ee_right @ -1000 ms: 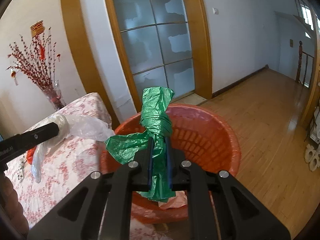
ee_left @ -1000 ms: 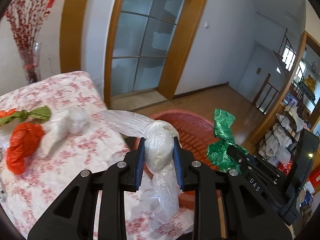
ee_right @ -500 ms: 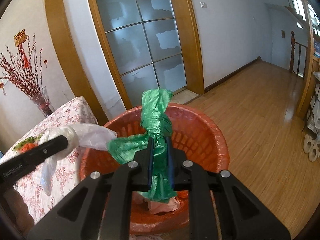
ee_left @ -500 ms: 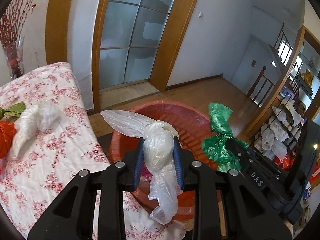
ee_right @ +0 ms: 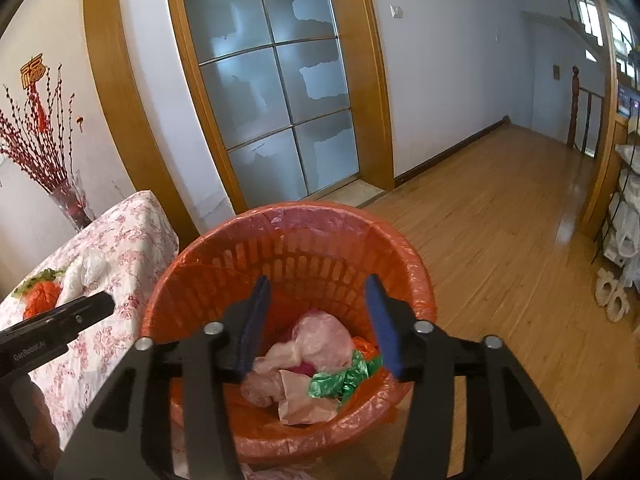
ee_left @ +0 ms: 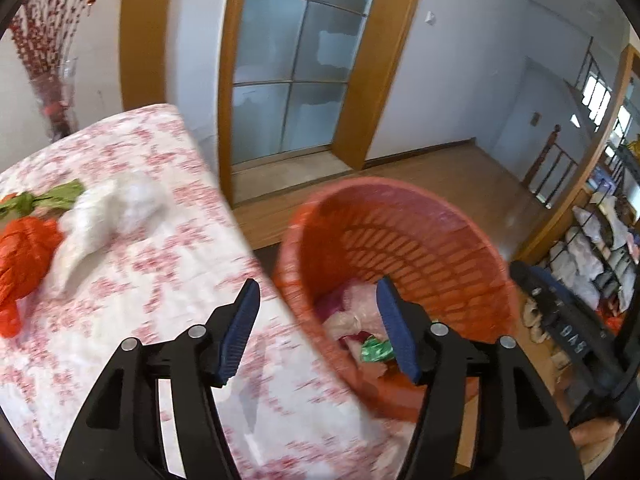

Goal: Collect trash
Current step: 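Move both open tools back over the table toward the remaining bags, then grasp the white paw-print bag with the left tool while the right tool grasps the orange-red bag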

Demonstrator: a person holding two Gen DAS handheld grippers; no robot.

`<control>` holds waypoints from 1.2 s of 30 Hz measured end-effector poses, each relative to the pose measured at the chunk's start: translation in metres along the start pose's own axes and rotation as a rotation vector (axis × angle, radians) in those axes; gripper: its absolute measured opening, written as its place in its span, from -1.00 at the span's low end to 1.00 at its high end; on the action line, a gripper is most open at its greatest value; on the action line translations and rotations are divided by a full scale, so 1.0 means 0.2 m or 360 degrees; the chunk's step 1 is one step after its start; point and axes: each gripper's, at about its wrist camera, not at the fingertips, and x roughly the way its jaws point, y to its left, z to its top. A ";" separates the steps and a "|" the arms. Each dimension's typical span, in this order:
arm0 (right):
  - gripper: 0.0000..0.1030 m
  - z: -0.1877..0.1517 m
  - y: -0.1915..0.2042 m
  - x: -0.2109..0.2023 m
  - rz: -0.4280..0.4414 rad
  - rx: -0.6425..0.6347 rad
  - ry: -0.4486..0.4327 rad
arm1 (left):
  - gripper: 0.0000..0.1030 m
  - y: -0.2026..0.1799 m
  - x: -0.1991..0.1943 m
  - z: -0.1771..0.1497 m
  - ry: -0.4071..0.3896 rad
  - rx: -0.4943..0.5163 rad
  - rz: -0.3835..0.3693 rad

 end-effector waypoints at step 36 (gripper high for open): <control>0.29 -0.12 0.69 -0.18 0.0215 -0.0405 0.0004 | 0.17 1.48 -0.58 -0.29 -0.0042 -0.0684 0.0876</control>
